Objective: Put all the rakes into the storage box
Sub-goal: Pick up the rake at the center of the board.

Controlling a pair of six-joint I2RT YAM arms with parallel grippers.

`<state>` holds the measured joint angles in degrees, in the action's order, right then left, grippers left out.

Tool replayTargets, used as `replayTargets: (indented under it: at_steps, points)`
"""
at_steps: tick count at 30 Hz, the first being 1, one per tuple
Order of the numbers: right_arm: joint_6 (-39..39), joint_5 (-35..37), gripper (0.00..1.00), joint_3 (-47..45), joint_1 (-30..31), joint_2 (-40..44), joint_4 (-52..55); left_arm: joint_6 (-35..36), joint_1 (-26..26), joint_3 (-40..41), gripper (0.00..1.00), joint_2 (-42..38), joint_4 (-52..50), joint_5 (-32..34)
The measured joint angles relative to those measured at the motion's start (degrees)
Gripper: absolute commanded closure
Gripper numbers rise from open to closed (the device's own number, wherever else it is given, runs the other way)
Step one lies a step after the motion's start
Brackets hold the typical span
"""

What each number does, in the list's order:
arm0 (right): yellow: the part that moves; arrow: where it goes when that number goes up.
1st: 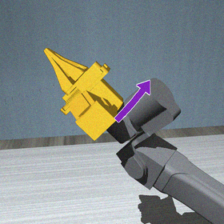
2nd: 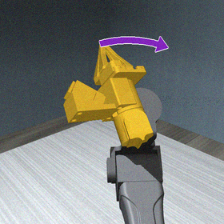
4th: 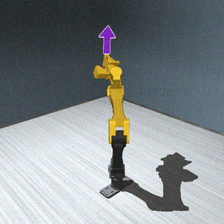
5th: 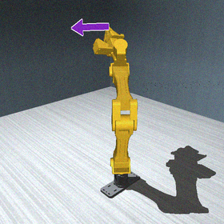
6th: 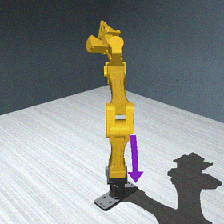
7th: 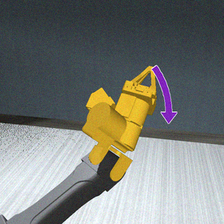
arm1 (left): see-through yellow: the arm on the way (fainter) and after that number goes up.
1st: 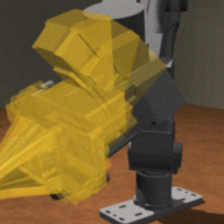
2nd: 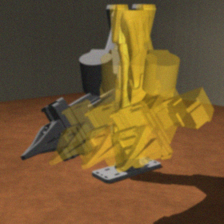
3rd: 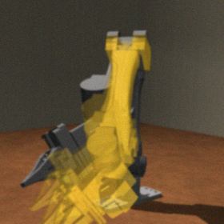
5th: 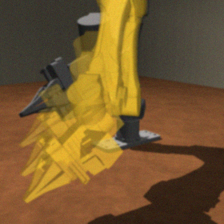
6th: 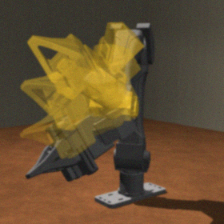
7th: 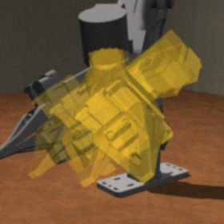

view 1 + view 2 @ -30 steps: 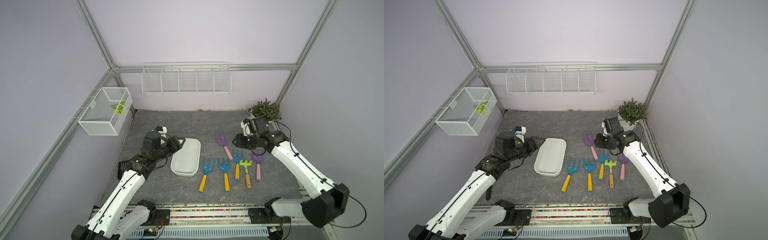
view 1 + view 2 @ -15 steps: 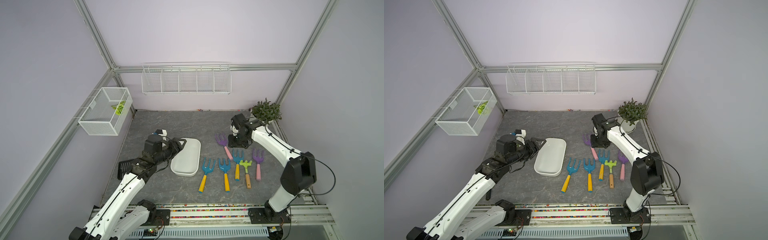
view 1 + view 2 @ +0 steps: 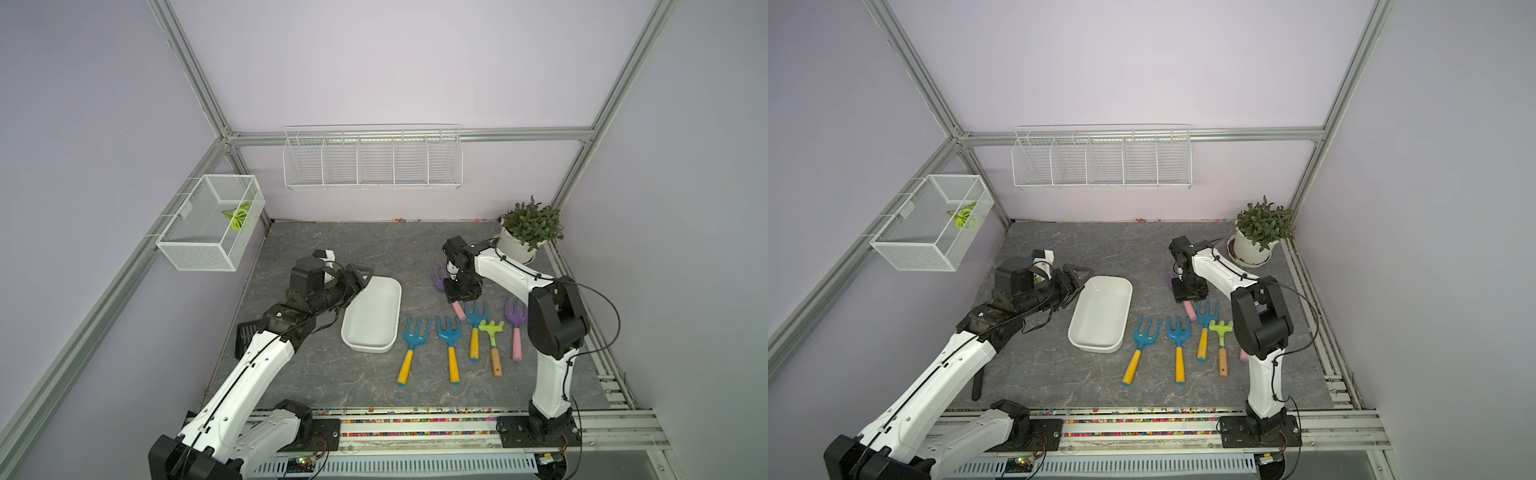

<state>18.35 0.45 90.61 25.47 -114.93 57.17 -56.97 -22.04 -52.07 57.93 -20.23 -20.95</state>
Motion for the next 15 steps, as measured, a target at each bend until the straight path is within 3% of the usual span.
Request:
replayTargets:
  at_steps: [6,15]
  points:
    - [-1.3,1.4,0.53,3.5,0.0,-4.2,0.3,0.0,3.0,0.7,0.27,-3.7,-0.9,-0.8]
    - [-2.1,1.7,0.58,8.1,0.0,-8.3,1.4,0.3,3.3,1.0,0.27,-4.0,-1.6,-1.1]
